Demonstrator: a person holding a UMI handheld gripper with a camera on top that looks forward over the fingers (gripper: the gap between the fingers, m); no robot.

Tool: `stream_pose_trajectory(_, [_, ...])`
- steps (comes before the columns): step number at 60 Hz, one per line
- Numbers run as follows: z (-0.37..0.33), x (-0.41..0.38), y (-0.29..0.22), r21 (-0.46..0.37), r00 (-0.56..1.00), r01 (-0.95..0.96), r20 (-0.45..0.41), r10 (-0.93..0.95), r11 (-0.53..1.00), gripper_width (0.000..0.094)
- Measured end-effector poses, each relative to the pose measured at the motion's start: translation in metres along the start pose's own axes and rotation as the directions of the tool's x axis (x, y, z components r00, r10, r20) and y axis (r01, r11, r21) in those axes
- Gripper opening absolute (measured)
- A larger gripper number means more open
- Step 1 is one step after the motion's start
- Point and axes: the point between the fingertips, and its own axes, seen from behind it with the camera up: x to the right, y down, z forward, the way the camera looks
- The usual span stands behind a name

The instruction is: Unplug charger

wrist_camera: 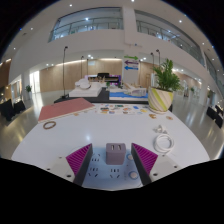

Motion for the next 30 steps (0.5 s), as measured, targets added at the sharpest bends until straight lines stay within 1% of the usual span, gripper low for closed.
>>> stream_pose_trajectory(1, [0.002, 0.000, 0.002, -0.004, 1.000, -0.002, 0.003, 0.002, 1.000, 0.0784])
stream_pose_trajectory(4, [0.008, -0.003, 0.001, 0.004, 1.000, -0.014, 0.025, 0.014, 1.000, 0.0746])
stream_pose_trajectory(7, [0.011, -0.008, 0.001, -0.001, 0.999, -0.016, 0.045, 0.016, 1.000, 0.0506])
stream_pose_trajectory(10, [0.014, 0.008, -0.003, 0.015, 1.000, -0.002, -0.009, 0.002, 1.000, 0.0267])
stream_pose_trajectory(11, [0.015, 0.005, -0.003, 0.014, 1.000, -0.020, 0.010, 0.020, 1.000, 0.0273])
stream_pose_trajectory(14, [0.015, 0.006, -0.005, 0.012, 0.999, -0.032, 0.021, 0.031, 0.999, 0.0205])
stream_pose_trajectory(16, [0.014, 0.007, -0.006, 0.011, 0.999, -0.027, 0.021, 0.027, 1.000, 0.0191])
stream_pose_trajectory(18, [0.013, 0.008, -0.015, 0.041, 1.000, -0.025, 0.018, 0.024, 0.999, 0.0172])
stream_pose_trajectory(23, [0.001, 0.013, -0.052, 0.126, 1.000, -0.017, 0.001, 0.017, 0.992, 0.0168])
stream_pose_trajectory(27, [-0.014, 0.018, -0.076, 0.131, 0.998, -0.067, 0.015, 0.065, 0.989, 0.0168])
stream_pose_trajectory(30, [-0.027, 0.035, -0.097, 0.149, 0.998, -0.065, -0.016, 0.068, 0.987, 0.0168])
